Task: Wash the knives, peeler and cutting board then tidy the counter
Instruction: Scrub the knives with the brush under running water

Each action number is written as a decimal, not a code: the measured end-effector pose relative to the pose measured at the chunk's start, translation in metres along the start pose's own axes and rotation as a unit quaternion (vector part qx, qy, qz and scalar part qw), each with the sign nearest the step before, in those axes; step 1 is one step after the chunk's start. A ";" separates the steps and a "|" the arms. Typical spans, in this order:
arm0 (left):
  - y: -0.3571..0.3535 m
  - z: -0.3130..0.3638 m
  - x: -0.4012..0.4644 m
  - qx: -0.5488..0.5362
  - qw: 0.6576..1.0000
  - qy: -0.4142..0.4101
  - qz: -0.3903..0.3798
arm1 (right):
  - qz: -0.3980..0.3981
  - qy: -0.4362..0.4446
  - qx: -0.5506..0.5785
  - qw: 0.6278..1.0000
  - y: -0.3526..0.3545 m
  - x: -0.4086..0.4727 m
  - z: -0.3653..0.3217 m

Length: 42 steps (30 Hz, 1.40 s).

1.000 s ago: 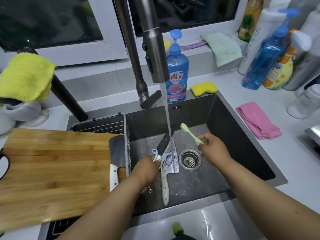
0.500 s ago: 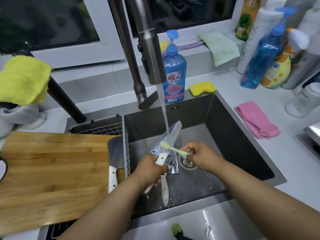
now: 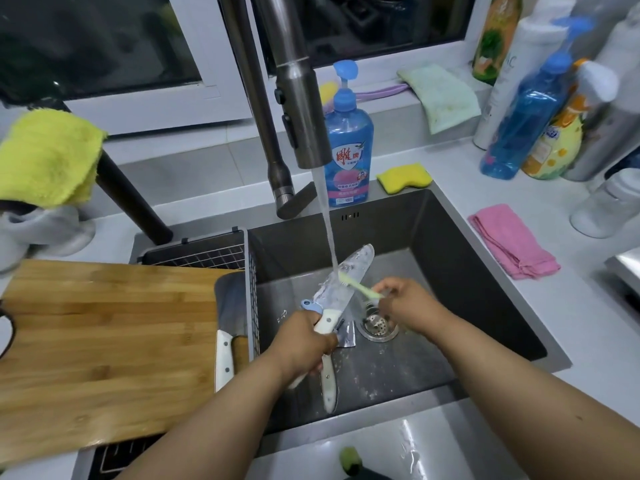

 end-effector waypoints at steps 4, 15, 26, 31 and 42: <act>-0.001 0.000 -0.002 0.019 1.000 -0.011 0.002 | 0.083 0.008 -0.061 0.995 0.028 0.003 0.001; -0.003 -0.002 -0.005 0.001 1.000 -0.012 -0.007 | 0.124 -0.001 -0.091 0.988 0.044 0.011 -0.005; 0.005 0.000 -0.005 0.002 1.000 -0.016 0.001 | 0.082 -0.005 -0.073 0.994 0.034 0.007 -0.013; 0.009 0.000 -0.002 0.000 1.000 -0.014 0.008 | -0.032 -0.006 -0.029 0.999 -0.001 -0.002 -0.021; 0.009 0.002 -0.001 0.002 1.000 -0.012 0.001 | -0.052 0.022 -0.049 0.997 -0.011 -0.009 -0.025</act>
Point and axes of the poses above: each hand's wrist, its own x-axis towards the middle knuckle, its own y-axis out of the back of the hand, z = x × y, the point moved 8 cm from there along x, towards the middle knuckle, and after that the axes turned 7 degrees about y, right-handed, at the moved point
